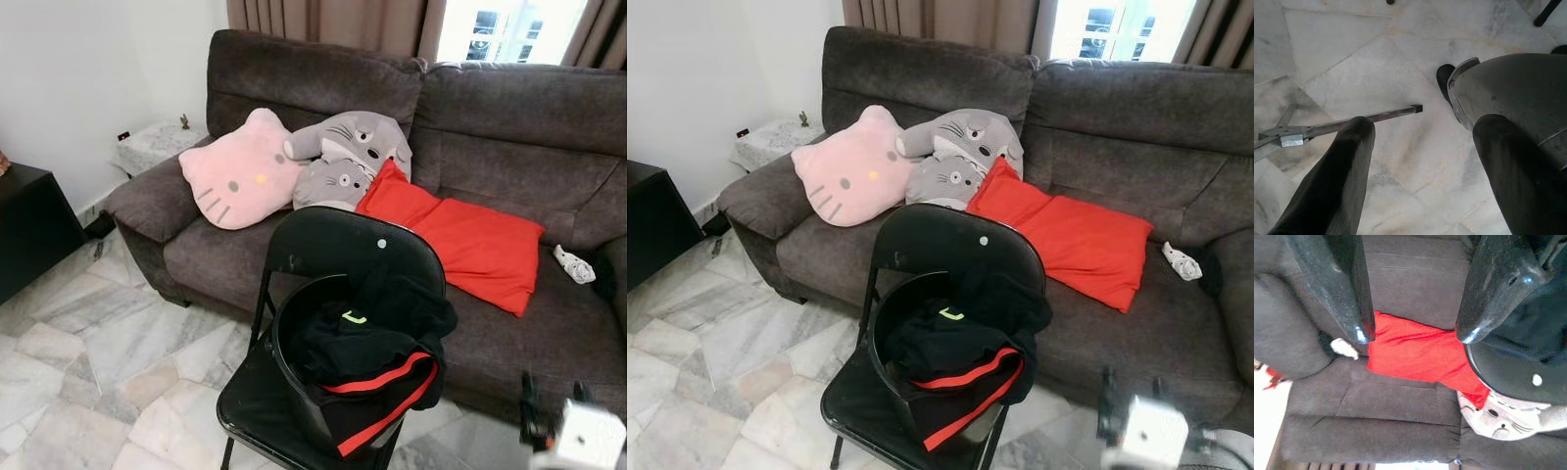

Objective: Hang hanger

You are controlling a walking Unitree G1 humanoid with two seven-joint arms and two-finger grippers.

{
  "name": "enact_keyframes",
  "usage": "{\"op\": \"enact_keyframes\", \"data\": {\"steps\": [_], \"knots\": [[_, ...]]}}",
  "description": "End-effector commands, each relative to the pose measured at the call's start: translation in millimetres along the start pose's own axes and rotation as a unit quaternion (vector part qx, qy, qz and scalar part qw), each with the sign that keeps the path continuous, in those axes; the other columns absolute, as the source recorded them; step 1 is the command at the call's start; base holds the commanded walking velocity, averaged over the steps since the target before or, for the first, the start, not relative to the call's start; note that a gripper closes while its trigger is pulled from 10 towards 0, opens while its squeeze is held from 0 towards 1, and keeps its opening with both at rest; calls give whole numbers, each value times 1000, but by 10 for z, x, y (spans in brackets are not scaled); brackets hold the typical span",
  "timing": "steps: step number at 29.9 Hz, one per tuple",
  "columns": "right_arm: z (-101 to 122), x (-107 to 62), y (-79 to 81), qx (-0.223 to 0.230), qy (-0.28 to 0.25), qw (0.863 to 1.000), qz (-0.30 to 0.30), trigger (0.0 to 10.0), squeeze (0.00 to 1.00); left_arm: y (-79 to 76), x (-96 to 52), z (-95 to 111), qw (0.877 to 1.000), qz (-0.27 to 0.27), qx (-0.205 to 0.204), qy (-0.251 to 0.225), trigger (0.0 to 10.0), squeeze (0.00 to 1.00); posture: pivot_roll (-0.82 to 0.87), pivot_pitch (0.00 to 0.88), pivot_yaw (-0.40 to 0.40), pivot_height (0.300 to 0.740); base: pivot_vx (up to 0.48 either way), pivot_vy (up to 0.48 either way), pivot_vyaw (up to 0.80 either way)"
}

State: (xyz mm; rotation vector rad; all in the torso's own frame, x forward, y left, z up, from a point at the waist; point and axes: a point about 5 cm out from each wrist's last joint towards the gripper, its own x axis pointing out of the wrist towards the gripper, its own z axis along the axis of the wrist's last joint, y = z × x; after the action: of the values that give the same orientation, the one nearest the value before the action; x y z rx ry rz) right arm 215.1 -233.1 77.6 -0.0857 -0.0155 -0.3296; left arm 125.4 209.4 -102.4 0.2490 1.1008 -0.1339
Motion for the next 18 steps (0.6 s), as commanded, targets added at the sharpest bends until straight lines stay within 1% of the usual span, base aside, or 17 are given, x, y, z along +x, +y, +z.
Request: {"op": "enact_keyframes", "data": {"steps": [1, 2, 4, 5, 8, 9, 11, 12, 13, 14, 17, 18], "knots": [[117, 52, 93, 17, -5, 1000, 9, 10000, 0, -54, -4, -52, 1000, -11, -3, 10, 10000, 0, -103, 0, 26, 740, 0, 0, 0], [154, 80, 168, 18, 3, 1000, 18, 10000, 0, -51, -3, -48, 1000, -11, -5, 9, 10000, 0, -97, 0, 25, 740, 0, 0, 0], [171, 83, 194, 20, 9, 1000, 20, 10000, 0, -50, -3, -46, 1000, -10, -6, 8, 10000, 0, -97, 0, 25, 740, 0, 0, 0], [227, 90, 288, 47, 20, 998, 29, 10000, 0, -44, -3, -40, 1000, -9, -8, 7, 10000, 0, -96, 0, 27, 740, 0, 0, 0], [222, 57, 431, 73, 64, 995, 37, 10000, 0, -38, -2, -34, 1000, -8, -7, 7, 10000, 0, -92, 0, 28, 740, 0, 0, 0], [233, 23, 511, 84, 88, 992, 42, 10000, 0, -32, -1, -30, 1000, -7, -7, 6, 10000, 0, -93, 0, 29, 740, 0, 0, 0], [242, 17, 527, 86, 95, 991, 43, 10000, 0, -31, -1, -29, 1000, -7, -7, 6, 10000, 0, -93, 0, 29, 740, 0, 0, 0], [275, -6, 564, 86, 98, 990, 53, 10000, 0, -29, -1, -27, 1000, -7, -7, 6, 10000, 0, -93, 0, 30, 740, 0, 0, 0], [343, -66, 620, 82, 103, 989, 68, 10000, 0, -26, 0, -23, 1000, -6, -7, 6, 10000, 0, -97, 0, 32, 740, 0, 0, 0], [357, -86, 633, 79, 107, 989, 72, 10000, 0, -25, 0, -22, 1000, -6, -7, 6, 10000, 0, -97, 0, 32, 740, 0, 0, 0], [391, -135, 681, 81, 128, 985, 81, 10000, 0, -23, 1, -18, 1000, -6, -5, 7, 10000, 0, -103, 0, 34, 740, 0, 0, 0], [387, -140, 703, 74, 140, 984, 86, 10000, 0, -23, 1, -17, 1000, -6, -4, 7, 10000, 0, -102, 0, 33, 740, 0, 0, 0]]}}
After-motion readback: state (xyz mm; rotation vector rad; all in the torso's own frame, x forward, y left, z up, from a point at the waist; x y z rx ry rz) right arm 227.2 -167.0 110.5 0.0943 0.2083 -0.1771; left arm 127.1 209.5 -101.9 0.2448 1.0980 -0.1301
